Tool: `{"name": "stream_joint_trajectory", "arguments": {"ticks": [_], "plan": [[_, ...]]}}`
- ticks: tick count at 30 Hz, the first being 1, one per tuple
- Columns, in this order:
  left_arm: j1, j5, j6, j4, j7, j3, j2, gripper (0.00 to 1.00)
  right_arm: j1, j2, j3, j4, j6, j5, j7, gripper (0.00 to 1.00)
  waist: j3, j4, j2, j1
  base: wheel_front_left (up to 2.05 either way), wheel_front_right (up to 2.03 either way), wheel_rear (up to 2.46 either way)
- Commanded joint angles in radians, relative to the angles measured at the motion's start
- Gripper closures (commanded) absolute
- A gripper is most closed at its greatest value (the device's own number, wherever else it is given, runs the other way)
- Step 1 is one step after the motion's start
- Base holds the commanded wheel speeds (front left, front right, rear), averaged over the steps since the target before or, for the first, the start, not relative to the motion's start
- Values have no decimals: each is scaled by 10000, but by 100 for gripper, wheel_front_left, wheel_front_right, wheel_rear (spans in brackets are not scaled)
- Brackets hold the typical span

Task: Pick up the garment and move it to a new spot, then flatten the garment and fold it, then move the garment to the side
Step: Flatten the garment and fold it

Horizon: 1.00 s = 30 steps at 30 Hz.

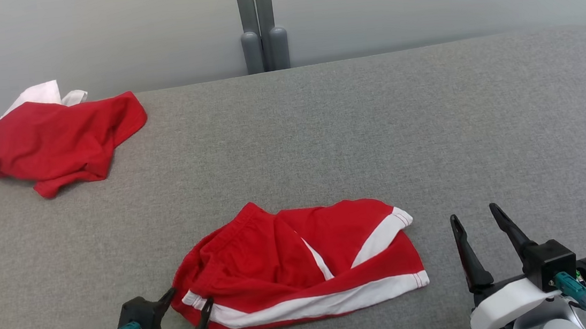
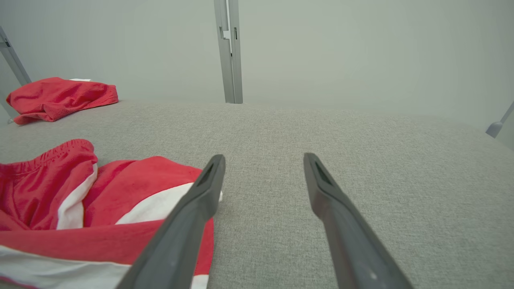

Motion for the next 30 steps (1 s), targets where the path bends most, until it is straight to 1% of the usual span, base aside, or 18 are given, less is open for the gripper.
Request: {"name": "stream_joint_trajectory", "arguments": {"ticks": [1,4,5,6,8,10,14,15,17,19,24,30], "plan": [[-187,-123,-29,20,33,-112,97,1,2,-23,-1,37,-3,-58,-30,0,21,-28,0,0,0,0,0],[-329,-417,-38,81,82,-460,208,24,-16,-33,24,80,-3,-57,-30,0,60,-65,0,0,0,0,0],[-380,-466,-39,110,92,-524,241,45,-19,-41,29,86,-3,-55,-30,0,72,-73,0,0,0,0,0],[-420,-512,-39,157,122,-593,265,56,-23,-52,39,95,-3,-53,-30,0,88,-88,0,0,0,0,0],[-495,-702,-40,241,178,-678,298,69,-18,-80,38,106,-3,-56,-30,0,120,-115,0,0,0,0,0],[-490,-851,-41,311,220,-713,382,73,46,-133,32,132,-3,-77,-30,0,146,-130,0,0,0,0,0],[-471,-1077,-43,333,275,-832,505,69,195,-280,54,222,-3,-68,-30,0,208,-125,0,0,0,0,0],[-473,-1083,-43,335,286,-854,522,72,223,-315,50,233,-3,-61,-30,0,221,-121,0,0,0,0,0],[-495,-1156,-43,335,274,-897,554,82,303,-361,60,294,-3,-60,-30,0,241,-111,0,0,0,0,0],[-531,-1201,-42,301,138,-892,526,100,393,-449,137,403,-3,-26,-30,0,266,-99,0,0,0,0,0],[-506,-1381,204,181,-400,-602,411,100,743,-817,596,771,-3,251,-30,0,357,-74,0,0,0,0,0],[-161,-1693,532,38,-900,-245,229,100,699,-950,1502,1109,-3,726,-30,0,441,-115,0,0,0,0,0]]}}
